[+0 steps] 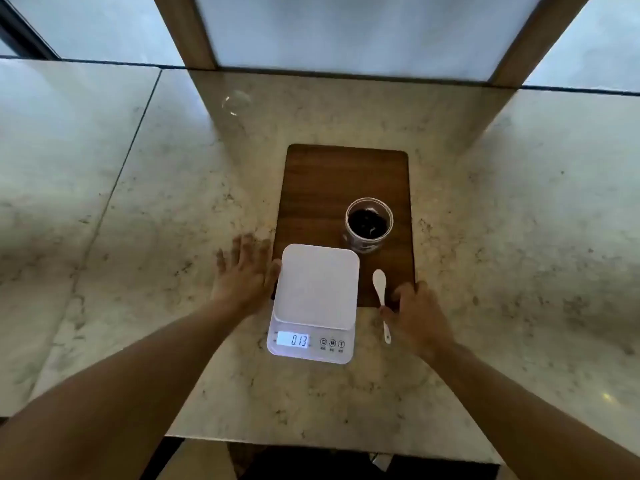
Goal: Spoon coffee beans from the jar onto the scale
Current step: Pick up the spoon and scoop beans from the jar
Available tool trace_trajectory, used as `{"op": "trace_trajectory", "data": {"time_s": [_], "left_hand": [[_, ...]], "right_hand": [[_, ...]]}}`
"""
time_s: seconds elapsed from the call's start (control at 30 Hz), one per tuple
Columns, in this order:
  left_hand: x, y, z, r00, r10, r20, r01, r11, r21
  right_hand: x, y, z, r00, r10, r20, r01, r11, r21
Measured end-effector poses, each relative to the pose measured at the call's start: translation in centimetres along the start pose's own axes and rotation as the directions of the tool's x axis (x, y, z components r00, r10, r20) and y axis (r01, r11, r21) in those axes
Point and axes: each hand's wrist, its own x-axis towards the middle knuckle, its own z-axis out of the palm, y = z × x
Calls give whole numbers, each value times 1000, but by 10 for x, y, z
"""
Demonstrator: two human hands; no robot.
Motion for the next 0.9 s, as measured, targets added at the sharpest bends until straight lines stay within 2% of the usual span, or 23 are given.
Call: {"op": "trace_trajectory", "data": {"time_s": [0.13,0.33,0.47,0.57,0.67,0.87,0.9], "left_hand": [[2,0,12,991,62,-117,-63,998,-12],[1,0,29,964,106,-243,-96,994,52],[2,-1,29,949,112,-296,-100,993,54],[0,-1,29,946,111,-305,-102,994,47],[1,1,26,947,97,-307,-95,995,24],[-1,0,26,939,90,-331,-101,995,-16],[-1,0,26,939,87,-332,-98,995,-15]], "right_hand": [[-1,8,6,994,39,107,-39,999,4],[0,17,14,998,-29,49,31,999,-45],[4,21,15,997,63,53,-72,978,198],[5,23,15,996,76,40,-85,956,280],[5,23,13,995,91,-36,-74,938,338],[12,15,-8,975,202,-96,-108,801,589],[16,14,-14,973,219,-80,-115,750,652]]}}
